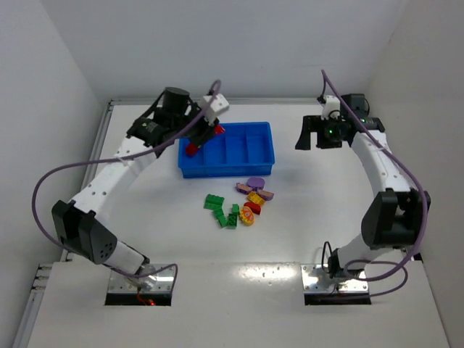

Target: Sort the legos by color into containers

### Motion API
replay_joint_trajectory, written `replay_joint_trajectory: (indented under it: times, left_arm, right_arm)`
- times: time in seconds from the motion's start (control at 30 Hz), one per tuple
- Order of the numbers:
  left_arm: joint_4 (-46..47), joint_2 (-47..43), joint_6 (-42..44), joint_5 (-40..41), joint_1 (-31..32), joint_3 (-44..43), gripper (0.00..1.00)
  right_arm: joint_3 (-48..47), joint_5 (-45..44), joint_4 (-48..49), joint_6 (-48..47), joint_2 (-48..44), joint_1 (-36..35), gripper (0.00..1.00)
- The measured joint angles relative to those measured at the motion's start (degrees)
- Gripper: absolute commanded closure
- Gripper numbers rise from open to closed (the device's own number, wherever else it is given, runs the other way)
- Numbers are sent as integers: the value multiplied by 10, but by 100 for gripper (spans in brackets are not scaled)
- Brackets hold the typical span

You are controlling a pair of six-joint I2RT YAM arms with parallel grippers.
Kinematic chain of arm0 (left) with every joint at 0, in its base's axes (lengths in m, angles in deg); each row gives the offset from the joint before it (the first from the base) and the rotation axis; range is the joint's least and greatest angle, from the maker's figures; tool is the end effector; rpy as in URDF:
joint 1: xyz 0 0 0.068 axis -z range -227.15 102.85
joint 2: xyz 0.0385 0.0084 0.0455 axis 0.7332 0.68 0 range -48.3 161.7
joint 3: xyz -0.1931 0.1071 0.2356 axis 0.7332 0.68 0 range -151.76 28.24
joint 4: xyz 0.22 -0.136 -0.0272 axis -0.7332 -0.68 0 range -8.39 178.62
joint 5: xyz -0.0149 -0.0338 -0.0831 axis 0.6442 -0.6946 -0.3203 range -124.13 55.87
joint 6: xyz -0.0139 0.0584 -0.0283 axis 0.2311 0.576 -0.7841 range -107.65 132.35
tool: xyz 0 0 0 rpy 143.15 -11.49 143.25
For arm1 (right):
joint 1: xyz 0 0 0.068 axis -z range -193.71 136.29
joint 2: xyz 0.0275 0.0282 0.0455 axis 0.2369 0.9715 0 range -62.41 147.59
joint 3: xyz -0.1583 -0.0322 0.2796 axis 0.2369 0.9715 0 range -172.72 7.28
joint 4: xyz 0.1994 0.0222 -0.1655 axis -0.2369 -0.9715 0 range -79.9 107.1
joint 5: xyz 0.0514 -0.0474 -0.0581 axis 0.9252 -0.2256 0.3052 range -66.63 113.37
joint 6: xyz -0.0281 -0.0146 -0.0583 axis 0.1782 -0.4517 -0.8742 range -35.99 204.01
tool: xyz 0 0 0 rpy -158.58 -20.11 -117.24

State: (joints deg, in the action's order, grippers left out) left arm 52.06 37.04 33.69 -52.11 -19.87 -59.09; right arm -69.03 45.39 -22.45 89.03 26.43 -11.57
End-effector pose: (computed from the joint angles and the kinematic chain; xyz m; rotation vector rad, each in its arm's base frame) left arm 0.2929 -0.1693 0.4260 1.0532 1.8949 -0.4002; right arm 0.3403 0.0071 0.3379 -0.0106 2.4524 0.4971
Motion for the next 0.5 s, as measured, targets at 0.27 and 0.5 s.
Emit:
replay_joint_trajectory:
  times: [0.27,0.5]
  left_arm:
    - [19,110,-125,66,-116,21,100]
    - [10,232,-159,64,-141,14,72]
  right_arm:
    - [-108,12,1,-13,96,-77,10]
    - [-122,11,-2,-23,108,-111,10]
